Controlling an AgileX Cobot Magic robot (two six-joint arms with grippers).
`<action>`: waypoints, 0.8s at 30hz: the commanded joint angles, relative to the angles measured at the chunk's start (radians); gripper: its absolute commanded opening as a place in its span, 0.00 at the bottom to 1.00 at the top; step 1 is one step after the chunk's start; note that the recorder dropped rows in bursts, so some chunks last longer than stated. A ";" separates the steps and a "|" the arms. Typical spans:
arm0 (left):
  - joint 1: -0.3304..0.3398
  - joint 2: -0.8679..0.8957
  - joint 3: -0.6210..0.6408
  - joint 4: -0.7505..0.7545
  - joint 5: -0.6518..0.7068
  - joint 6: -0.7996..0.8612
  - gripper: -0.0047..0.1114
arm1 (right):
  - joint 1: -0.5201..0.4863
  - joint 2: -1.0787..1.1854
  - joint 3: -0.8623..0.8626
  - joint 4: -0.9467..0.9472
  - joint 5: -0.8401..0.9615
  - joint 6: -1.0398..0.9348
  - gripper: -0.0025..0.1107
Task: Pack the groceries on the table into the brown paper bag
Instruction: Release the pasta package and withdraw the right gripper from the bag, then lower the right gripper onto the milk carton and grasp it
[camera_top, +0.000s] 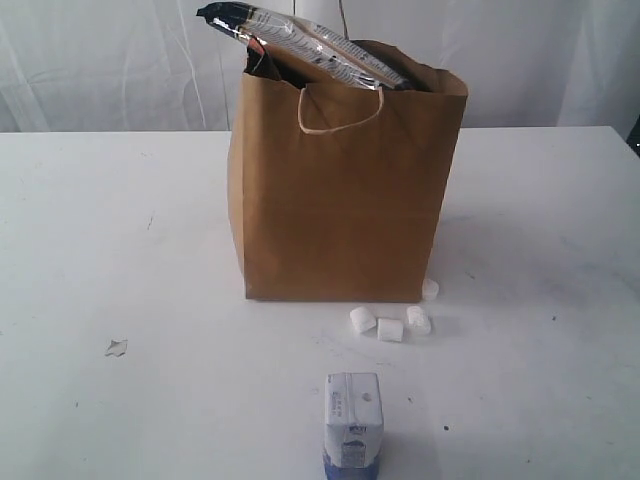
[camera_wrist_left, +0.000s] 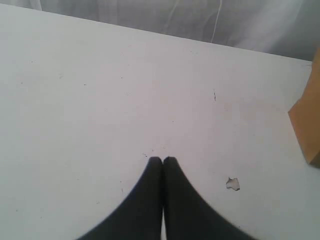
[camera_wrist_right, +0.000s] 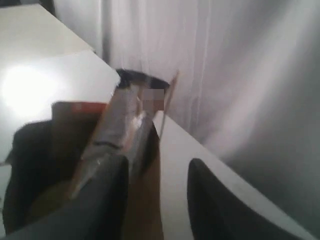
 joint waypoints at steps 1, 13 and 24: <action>0.001 -0.004 0.004 0.005 -0.003 -0.010 0.04 | -0.087 -0.075 -0.008 -0.327 0.008 0.272 0.25; 0.001 -0.004 0.004 0.005 -0.003 -0.010 0.04 | -0.113 -0.224 0.180 -0.850 0.008 0.639 0.02; 0.001 -0.004 0.004 0.005 -0.003 -0.010 0.04 | 0.028 -0.447 0.742 -0.453 0.008 0.455 0.02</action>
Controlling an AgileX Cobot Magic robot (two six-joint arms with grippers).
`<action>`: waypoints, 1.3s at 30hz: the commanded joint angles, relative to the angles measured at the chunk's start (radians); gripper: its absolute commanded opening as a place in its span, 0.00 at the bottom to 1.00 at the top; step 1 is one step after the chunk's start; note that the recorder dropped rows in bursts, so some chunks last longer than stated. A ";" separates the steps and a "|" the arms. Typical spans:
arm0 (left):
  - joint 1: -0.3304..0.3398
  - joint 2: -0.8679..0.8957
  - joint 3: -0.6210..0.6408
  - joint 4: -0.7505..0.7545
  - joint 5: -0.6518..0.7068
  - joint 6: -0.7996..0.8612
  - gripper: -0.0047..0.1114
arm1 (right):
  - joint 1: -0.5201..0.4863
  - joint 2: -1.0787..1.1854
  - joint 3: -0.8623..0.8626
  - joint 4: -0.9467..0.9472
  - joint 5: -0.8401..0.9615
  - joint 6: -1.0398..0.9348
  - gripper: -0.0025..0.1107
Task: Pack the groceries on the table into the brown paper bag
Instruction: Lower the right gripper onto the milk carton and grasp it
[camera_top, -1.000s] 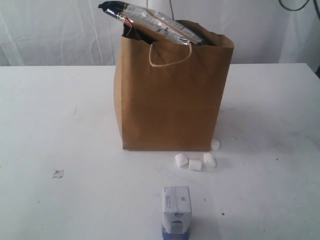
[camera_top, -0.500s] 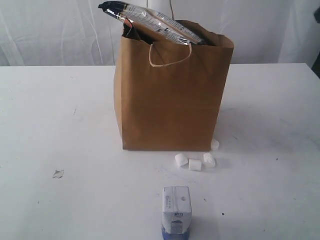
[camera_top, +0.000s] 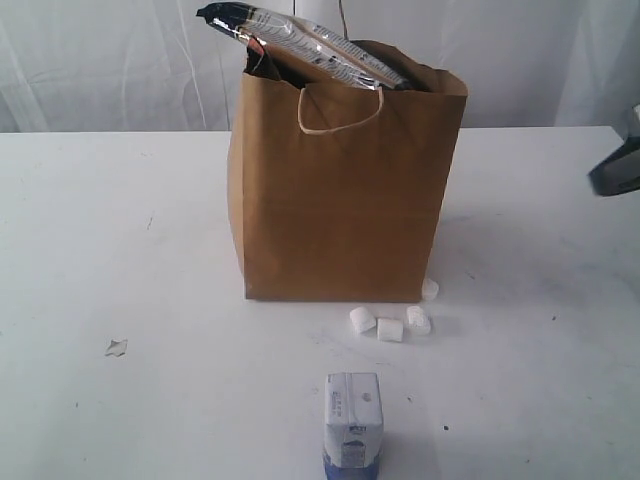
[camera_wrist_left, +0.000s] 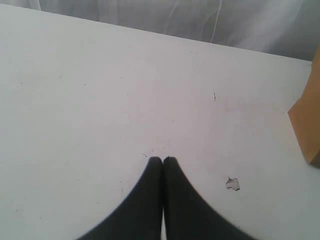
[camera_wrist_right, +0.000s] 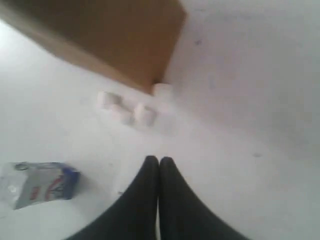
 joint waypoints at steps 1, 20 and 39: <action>0.001 -0.004 0.004 0.005 -0.003 -0.010 0.04 | 0.132 -0.024 0.138 0.197 0.002 -0.204 0.02; 0.001 -0.004 0.004 0.005 -0.003 -0.010 0.04 | 0.721 0.027 0.365 0.244 -0.243 -0.679 0.79; 0.001 -0.004 0.004 0.005 -0.003 -0.010 0.04 | 0.773 0.224 0.365 0.201 -0.425 -0.709 0.26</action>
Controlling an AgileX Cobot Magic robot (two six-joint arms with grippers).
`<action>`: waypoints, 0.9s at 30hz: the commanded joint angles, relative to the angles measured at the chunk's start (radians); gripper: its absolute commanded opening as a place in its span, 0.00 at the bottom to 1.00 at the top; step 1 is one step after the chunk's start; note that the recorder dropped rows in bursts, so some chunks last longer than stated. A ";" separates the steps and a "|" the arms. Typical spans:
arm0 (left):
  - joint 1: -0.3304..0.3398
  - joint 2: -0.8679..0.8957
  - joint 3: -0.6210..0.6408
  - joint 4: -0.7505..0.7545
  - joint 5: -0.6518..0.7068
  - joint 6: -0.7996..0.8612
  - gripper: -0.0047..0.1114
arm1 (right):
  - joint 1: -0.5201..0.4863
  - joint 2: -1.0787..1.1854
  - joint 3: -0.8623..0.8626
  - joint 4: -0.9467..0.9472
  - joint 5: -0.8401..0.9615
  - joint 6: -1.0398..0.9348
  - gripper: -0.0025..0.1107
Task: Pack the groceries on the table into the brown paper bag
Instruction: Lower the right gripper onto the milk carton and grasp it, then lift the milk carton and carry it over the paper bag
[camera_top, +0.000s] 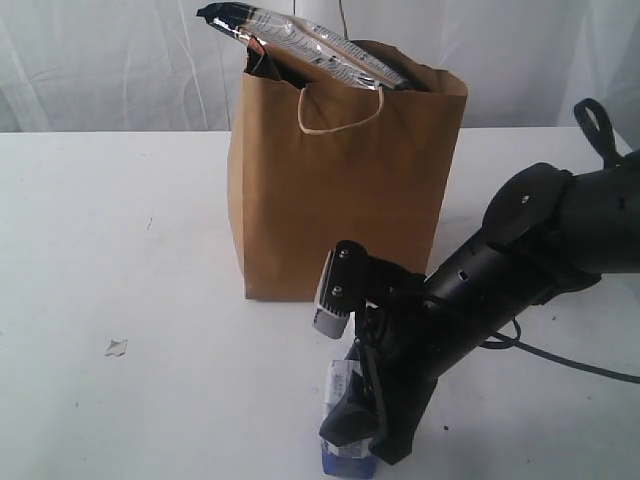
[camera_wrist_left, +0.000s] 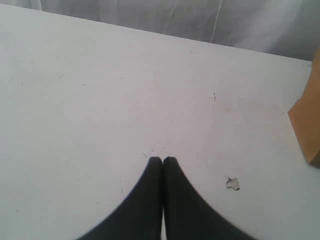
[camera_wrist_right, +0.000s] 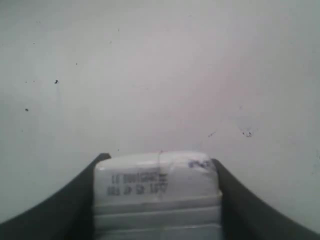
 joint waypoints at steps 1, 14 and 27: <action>0.001 -0.004 0.004 0.005 -0.003 -0.010 0.04 | 0.002 -0.001 0.003 -0.029 -0.002 -0.013 0.24; 0.001 -0.004 0.004 0.005 -0.003 -0.010 0.04 | -0.008 -0.209 -0.084 -0.273 0.073 0.498 0.02; 0.001 -0.004 0.004 0.005 -0.003 -0.010 0.04 | -0.327 -0.503 -0.295 -0.623 0.200 0.849 0.02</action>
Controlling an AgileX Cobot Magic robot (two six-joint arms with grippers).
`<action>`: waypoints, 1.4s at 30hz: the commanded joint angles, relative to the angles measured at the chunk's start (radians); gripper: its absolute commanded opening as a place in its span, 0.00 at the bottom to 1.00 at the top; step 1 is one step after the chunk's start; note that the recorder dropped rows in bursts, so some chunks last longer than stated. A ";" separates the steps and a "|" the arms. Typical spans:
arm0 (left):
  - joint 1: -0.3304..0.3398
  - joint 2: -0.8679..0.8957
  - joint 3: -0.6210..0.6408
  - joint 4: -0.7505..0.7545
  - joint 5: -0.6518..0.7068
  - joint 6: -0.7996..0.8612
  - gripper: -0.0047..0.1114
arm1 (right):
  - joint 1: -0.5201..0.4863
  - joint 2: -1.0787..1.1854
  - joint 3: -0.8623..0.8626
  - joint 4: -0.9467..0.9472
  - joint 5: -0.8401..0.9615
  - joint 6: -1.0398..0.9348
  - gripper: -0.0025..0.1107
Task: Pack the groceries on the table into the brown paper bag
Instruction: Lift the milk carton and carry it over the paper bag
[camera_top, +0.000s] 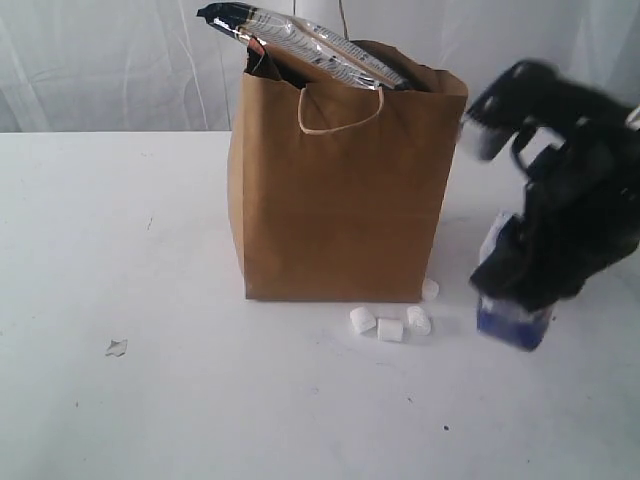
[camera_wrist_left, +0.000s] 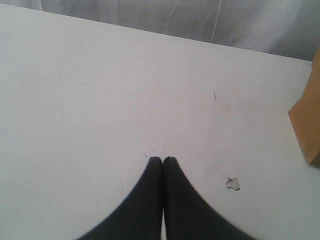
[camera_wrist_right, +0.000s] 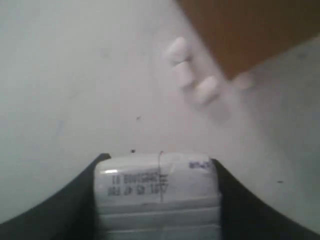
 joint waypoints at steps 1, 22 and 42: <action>0.001 -0.004 0.004 0.005 -0.003 -0.010 0.04 | -0.194 -0.036 -0.131 -0.012 -0.075 0.063 0.02; 0.001 -0.004 0.004 0.005 -0.003 -0.010 0.04 | -0.527 0.556 -0.774 1.105 0.175 -0.353 0.02; 0.001 -0.004 0.004 0.005 -0.003 -0.010 0.04 | -0.350 0.578 -0.772 0.892 0.175 -0.532 0.02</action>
